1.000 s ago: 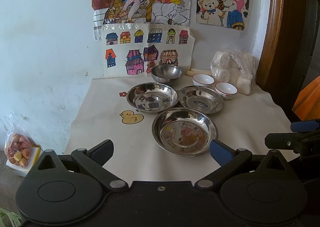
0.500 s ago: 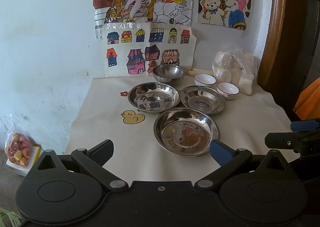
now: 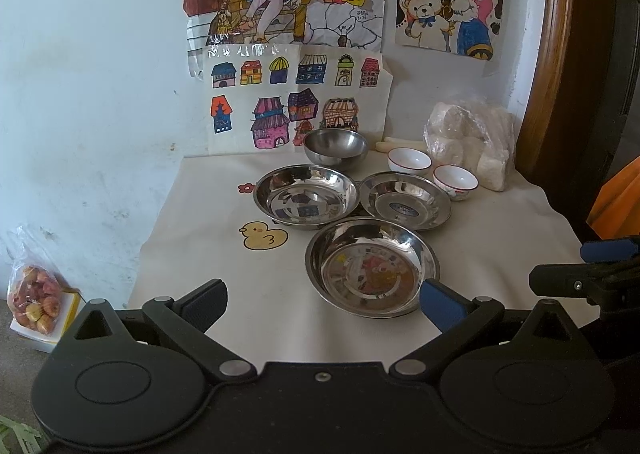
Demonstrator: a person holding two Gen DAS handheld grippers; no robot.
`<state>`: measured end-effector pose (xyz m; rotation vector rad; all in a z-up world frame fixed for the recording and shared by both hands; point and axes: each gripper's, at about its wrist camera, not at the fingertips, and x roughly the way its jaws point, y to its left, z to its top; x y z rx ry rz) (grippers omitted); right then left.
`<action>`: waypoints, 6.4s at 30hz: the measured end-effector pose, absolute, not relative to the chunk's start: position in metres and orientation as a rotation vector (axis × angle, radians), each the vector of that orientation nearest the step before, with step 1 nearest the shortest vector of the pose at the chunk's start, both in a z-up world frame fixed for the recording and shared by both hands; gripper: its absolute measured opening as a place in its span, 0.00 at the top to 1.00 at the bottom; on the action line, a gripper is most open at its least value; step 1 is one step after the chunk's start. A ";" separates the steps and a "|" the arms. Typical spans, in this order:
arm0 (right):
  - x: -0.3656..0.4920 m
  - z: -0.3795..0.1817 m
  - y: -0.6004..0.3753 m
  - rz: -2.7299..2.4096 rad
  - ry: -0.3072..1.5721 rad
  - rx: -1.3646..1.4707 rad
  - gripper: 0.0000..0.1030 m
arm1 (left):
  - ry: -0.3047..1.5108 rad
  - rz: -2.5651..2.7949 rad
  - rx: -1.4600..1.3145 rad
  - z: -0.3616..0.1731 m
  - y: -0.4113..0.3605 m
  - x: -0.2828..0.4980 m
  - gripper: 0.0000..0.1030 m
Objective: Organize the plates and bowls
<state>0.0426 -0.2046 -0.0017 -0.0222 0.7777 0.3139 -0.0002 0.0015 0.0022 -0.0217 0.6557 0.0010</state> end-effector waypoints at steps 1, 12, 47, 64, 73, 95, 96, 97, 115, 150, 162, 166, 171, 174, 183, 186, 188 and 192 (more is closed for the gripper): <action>0.042 -0.002 -0.205 0.314 0.776 -0.024 0.00 | 0.657 0.002 -0.023 0.001 0.002 0.001 0.01; 0.053 -0.009 -0.205 0.318 0.791 -0.023 0.00 | 0.672 0.007 -0.022 -0.008 -0.001 0.016 0.01; 0.194 -0.036 -0.259 0.548 0.960 -0.112 0.00 | 0.850 0.268 -0.331 -0.042 -0.013 0.121 0.01; 0.238 -0.060 -0.221 0.555 1.009 -0.052 0.00 | 0.917 0.232 -0.378 -0.053 0.040 0.168 0.01; 0.271 -0.076 -0.167 0.471 0.969 -0.078 0.00 | 0.959 0.167 -0.284 -0.071 0.094 0.224 0.01; 0.387 -0.116 -0.101 0.435 1.017 -0.130 0.23 | 1.049 0.063 -0.335 -0.122 0.117 0.302 0.16; 0.389 -0.118 -0.098 0.440 1.022 -0.135 0.26 | 1.051 0.062 -0.344 -0.123 0.116 0.303 0.17; 0.391 -0.120 -0.096 0.444 1.025 -0.140 0.27 | 1.055 0.060 -0.354 -0.123 0.117 0.303 0.20; 0.412 -0.134 -0.092 0.439 1.135 -0.107 0.86 | 1.101 0.136 -0.488 -0.131 0.124 0.305 0.88; 0.278 -0.086 -0.181 0.606 1.215 -0.051 0.89 | 1.159 0.004 -0.299 -0.073 0.072 0.216 0.88; 0.270 -0.098 -0.176 0.617 1.303 -0.127 0.87 | 1.258 -0.002 -0.204 -0.083 0.055 0.215 0.87; 0.268 -0.099 -0.173 0.613 1.317 -0.149 0.86 | 1.280 -0.004 -0.158 -0.087 0.047 0.216 0.85; 0.270 -0.098 -0.174 0.594 1.317 -0.155 0.86 | 1.292 -0.007 -0.128 -0.093 0.040 0.222 0.83; 0.270 -0.098 -0.174 0.592 1.317 -0.170 0.86 | 1.299 -0.002 -0.113 -0.095 0.037 0.226 0.81; 0.272 -0.099 -0.174 0.585 1.318 -0.165 0.84 | 1.318 0.007 -0.101 -0.104 0.033 0.232 0.79; 0.272 -0.100 -0.175 0.589 1.319 -0.158 0.83 | 1.325 0.010 -0.104 -0.106 0.033 0.232 0.80; 0.272 -0.100 -0.176 0.586 1.319 -0.154 0.82 | 1.325 0.011 -0.105 -0.106 0.033 0.233 0.80; 0.271 -0.100 -0.177 0.584 1.319 -0.152 0.76 | 1.322 0.019 -0.109 -0.104 0.034 0.232 0.79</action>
